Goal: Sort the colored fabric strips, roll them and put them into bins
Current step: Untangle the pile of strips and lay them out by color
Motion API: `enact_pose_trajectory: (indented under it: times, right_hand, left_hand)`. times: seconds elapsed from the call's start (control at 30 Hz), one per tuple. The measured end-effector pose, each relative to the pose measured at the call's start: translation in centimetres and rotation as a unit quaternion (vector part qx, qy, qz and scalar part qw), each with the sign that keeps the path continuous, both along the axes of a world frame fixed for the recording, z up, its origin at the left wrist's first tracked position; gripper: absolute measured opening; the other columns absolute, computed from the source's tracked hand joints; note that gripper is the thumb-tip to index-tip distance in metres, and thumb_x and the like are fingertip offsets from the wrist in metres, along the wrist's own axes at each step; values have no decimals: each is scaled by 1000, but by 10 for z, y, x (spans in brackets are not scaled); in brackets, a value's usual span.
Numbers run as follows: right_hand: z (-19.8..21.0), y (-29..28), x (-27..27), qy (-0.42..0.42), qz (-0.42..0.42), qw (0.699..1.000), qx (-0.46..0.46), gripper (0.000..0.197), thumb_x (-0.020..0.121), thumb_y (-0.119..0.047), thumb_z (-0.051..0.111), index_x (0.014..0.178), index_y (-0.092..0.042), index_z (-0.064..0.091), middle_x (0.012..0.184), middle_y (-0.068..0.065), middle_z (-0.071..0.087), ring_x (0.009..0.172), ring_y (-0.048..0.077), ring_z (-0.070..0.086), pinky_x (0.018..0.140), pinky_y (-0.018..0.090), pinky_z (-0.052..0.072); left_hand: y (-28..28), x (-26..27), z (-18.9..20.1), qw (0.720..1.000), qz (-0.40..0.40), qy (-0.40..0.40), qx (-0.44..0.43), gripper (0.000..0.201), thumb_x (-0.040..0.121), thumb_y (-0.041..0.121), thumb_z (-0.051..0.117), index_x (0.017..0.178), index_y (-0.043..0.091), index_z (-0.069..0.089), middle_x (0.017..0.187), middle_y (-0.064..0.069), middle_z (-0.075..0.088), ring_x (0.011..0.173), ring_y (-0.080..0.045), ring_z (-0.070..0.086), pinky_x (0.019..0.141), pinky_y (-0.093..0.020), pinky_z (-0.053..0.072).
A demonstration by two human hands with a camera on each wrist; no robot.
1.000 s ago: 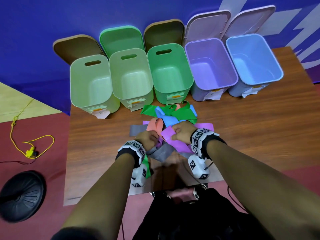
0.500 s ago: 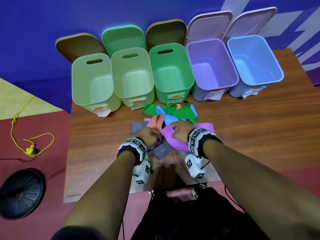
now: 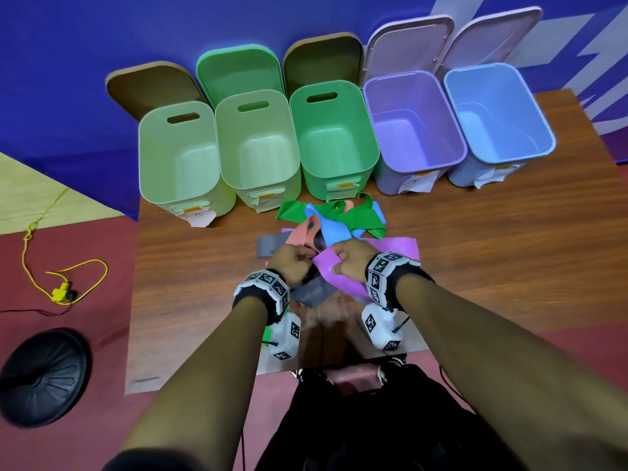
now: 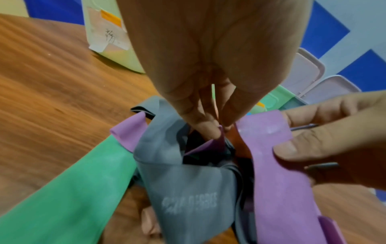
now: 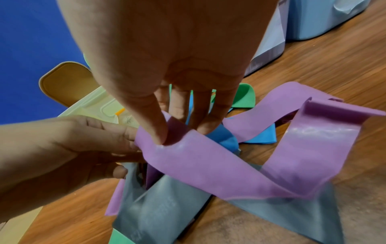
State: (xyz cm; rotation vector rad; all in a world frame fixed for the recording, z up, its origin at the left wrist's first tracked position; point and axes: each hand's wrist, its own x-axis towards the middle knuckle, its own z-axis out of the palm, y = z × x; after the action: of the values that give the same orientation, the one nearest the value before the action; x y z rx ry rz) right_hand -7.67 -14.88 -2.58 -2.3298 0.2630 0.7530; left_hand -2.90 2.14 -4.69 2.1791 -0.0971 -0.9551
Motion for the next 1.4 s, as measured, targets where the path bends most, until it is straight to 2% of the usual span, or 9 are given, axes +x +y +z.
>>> enact_pose_trajectory:
  times: [0.13,0.27,0.43,0.57,0.77,0.87,1.17,1.27,1.4]
  right_hand:
    - [7,3,7,2,-10,1000,-10,39,80,-9,64,63,-20,30,65,-1,31,59,17,30,53,32,21]
    - [10,0,10,4,-48,999,10,35,80,-12,65,62,-18,36,63,-3,37,66,21,39,53,31,26]
    - [24,-5,19,-58,-65,996,15,36,80,-7,66,60,-19,37,61,-6,37,63,20,40,50,27,25]
    - [35,-11,29,-72,-85,993,30,37,81,-4,65,62,-19,36,63,-1,37,65,21,38,53,31,27]
    - [45,-19,39,-82,-169,972,141,4,81,-2,65,81,-5,63,74,5,54,73,21,47,65,30,35]
    - [56,-25,43,-64,-207,952,217,19,82,2,62,94,-10,72,78,2,64,73,15,54,65,27,41]
    - [81,-37,59,-54,-288,883,366,24,70,-2,66,93,-3,72,90,16,66,87,29,61,80,40,47]
    - [87,-40,55,-57,-304,872,378,31,84,9,59,114,14,60,97,19,62,88,28,58,76,36,48]
    - [83,-46,52,-55,-340,852,394,35,88,10,54,122,14,57,101,20,60,91,29,56,73,34,48]
  left_hand:
    - [2,7,0,998,36,-6,-45,41,91,-6,48,77,25,71,80,-10,68,76,-28,61,86,-47,56]
    - [1,14,15,996,48,-8,-70,19,88,-6,62,83,12,66,81,-8,67,81,-23,61,87,-38,53]
    - [-7,23,41,990,77,-18,-115,25,87,-16,59,81,8,58,71,-3,55,59,-7,48,53,-7,41]
    - [-12,30,55,988,70,-48,-131,18,91,-8,57,92,9,63,71,2,59,54,-10,49,47,-19,41]
    - [-15,41,69,980,97,-61,-162,25,92,-4,60,88,20,66,78,-1,60,75,-22,56,72,-37,49]
    - [-17,43,79,979,94,-66,-171,24,89,-5,63,95,17,67,82,-3,60,76,-19,56,75,-34,47]
    - [-21,48,104,969,94,-69,-218,46,84,-13,62,113,23,60,111,-18,62,86,-24,63,83,-41,57]
    - [-26,45,107,970,89,-78,-214,49,82,-14,63,115,23,62,114,-12,61,63,-19,58,61,-27,52]
    - [-32,40,105,969,68,-93,-218,67,73,-14,65,121,33,60,110,6,62,67,-23,60,71,-42,54]
